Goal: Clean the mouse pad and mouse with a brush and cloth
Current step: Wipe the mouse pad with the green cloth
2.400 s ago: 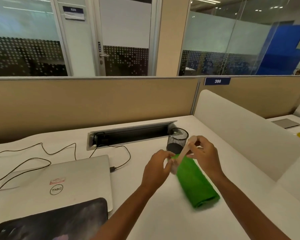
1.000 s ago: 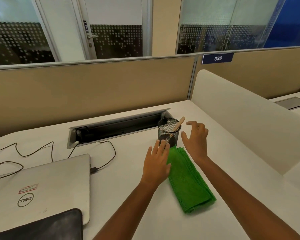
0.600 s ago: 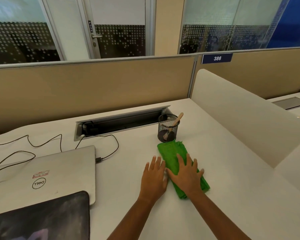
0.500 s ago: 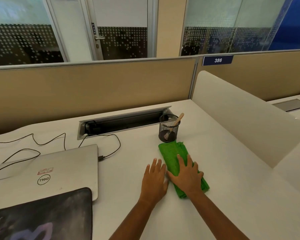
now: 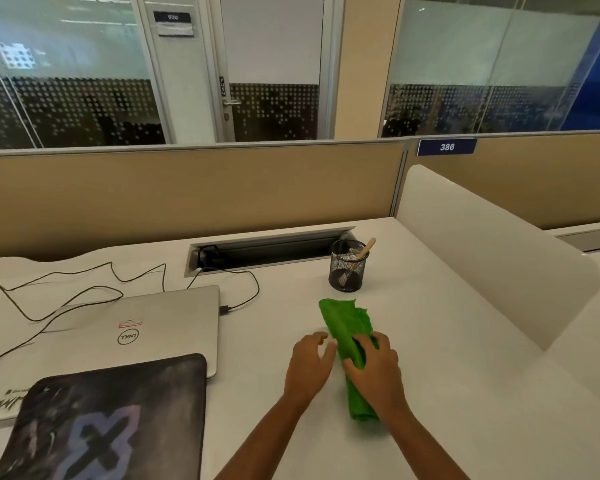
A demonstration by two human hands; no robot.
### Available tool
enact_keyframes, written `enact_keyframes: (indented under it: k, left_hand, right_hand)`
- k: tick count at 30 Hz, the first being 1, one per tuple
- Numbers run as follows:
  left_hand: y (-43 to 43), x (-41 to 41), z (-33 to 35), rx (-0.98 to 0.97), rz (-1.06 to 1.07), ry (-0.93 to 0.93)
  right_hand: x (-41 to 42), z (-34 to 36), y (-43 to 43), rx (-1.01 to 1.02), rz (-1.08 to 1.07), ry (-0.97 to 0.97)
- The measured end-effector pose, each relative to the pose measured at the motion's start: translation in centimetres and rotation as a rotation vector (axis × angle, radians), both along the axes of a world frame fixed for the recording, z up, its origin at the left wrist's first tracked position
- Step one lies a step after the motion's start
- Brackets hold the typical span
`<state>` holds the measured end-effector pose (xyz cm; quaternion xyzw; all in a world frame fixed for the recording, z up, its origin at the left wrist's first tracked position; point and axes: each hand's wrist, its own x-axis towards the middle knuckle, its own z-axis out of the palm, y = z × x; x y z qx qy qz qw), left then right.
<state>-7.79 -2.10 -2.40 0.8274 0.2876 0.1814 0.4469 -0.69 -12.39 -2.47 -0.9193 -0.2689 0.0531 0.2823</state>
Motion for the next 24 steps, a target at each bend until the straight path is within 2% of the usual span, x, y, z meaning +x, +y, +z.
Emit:
enact_keyframes:
  k: [4,8,13,16,24]
  left_hand:
    - [-0.1,-0.5,1.9,-0.403,0.169,-0.125]
    - [0.7,-2.2,3.0,-0.65,0.308,-0.281]
    - [1.9,-4.8,5.3,-0.677,0.377,-0.416]
    - [2.4,-6.4,7.1,-0.654,0.388,-0.48]
    - [3.4,-10.2,9.6,-0.717,0.274,-0.517]
  right_hand:
    - [-2.8,0.3,-0.5,0.063,0.133,-0.069]
    - [-4.0,1.4,-0.4,0.095,0.252,-0.074]
    - [-5.3,3.3,1.6,0.133,0.345,0.066]
    - [-6.4,4.4,3.1,0.229,0.375,0.134]
    - [-9.2,8.0,6.6,0.516,0.48,0.098]
